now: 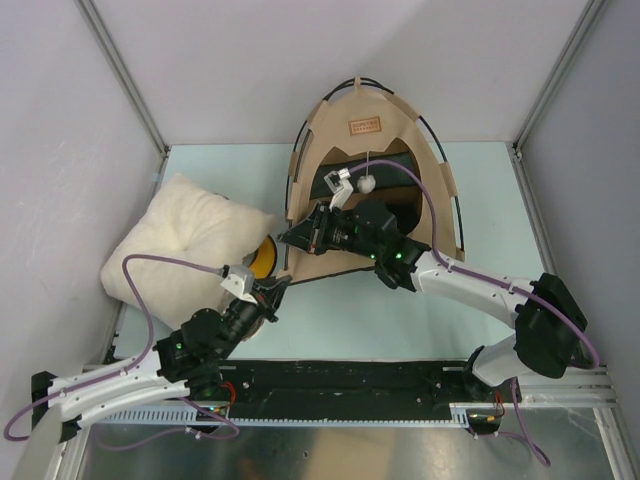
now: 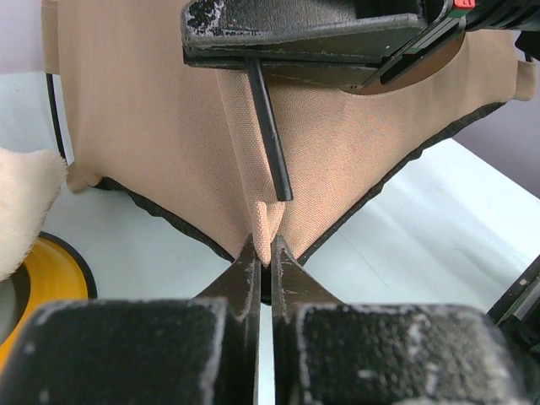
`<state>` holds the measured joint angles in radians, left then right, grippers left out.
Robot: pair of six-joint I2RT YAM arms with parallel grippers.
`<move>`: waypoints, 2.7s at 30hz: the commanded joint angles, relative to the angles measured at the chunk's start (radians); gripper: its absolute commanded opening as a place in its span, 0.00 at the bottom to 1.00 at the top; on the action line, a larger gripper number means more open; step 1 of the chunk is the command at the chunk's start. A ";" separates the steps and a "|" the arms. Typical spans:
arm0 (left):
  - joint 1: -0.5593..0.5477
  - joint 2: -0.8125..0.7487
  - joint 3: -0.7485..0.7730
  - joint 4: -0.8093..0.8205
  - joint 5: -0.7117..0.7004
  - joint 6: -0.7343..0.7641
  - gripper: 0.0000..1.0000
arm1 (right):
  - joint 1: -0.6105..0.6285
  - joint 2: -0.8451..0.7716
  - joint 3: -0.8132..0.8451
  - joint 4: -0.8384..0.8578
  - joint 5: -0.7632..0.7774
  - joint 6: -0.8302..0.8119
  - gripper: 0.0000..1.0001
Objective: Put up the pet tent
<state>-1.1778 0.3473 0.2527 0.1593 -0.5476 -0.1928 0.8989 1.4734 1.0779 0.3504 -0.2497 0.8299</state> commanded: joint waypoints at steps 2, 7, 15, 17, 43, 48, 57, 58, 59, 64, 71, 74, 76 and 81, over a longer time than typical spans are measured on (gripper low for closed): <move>-0.018 0.013 -0.034 -0.108 0.036 0.007 0.00 | -0.050 -0.015 0.015 0.146 0.194 -0.022 0.00; -0.019 0.000 -0.057 -0.089 0.032 0.028 0.00 | -0.057 -0.012 0.010 0.169 0.242 -0.042 0.00; -0.019 0.041 -0.057 -0.061 0.016 0.071 0.00 | -0.078 0.009 0.009 0.184 0.293 -0.041 0.00; -0.019 0.045 -0.057 -0.060 0.022 0.073 0.00 | -0.078 0.010 0.010 0.181 0.293 -0.044 0.00; -0.019 0.043 -0.047 -0.058 0.009 0.069 0.00 | -0.010 0.019 -0.007 0.149 0.182 -0.051 0.00; -0.020 0.042 -0.046 -0.058 0.005 0.064 0.00 | 0.011 0.023 -0.007 0.147 0.171 -0.049 0.00; -0.019 0.030 -0.053 -0.058 0.006 0.055 0.00 | -0.012 0.033 -0.026 0.144 0.211 -0.073 0.00; -0.019 0.030 -0.054 -0.058 0.005 0.053 0.00 | -0.022 0.025 -0.027 0.143 0.215 -0.076 0.00; -0.019 0.030 -0.057 -0.059 0.006 0.051 0.00 | -0.029 0.018 -0.026 0.140 0.220 -0.078 0.00; -0.019 0.033 -0.067 -0.059 0.008 0.042 0.00 | -0.060 -0.025 -0.028 0.131 0.229 -0.083 0.00; -0.019 0.055 -0.074 -0.058 0.013 0.032 0.00 | -0.087 -0.051 -0.034 0.146 0.226 -0.062 0.00; -0.019 0.060 -0.077 -0.058 0.017 0.028 0.00 | -0.096 -0.052 -0.033 0.151 0.226 -0.057 0.00; -0.019 0.060 -0.078 -0.058 0.018 0.026 0.00 | -0.100 -0.050 -0.033 0.154 0.225 -0.055 0.00; -0.019 0.061 -0.075 -0.058 0.019 0.029 0.00 | -0.101 -0.038 -0.034 0.164 0.216 -0.051 0.00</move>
<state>-1.1797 0.3931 0.2111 0.2298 -0.5659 -0.1497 0.8921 1.4750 1.0225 0.3862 -0.2211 0.7769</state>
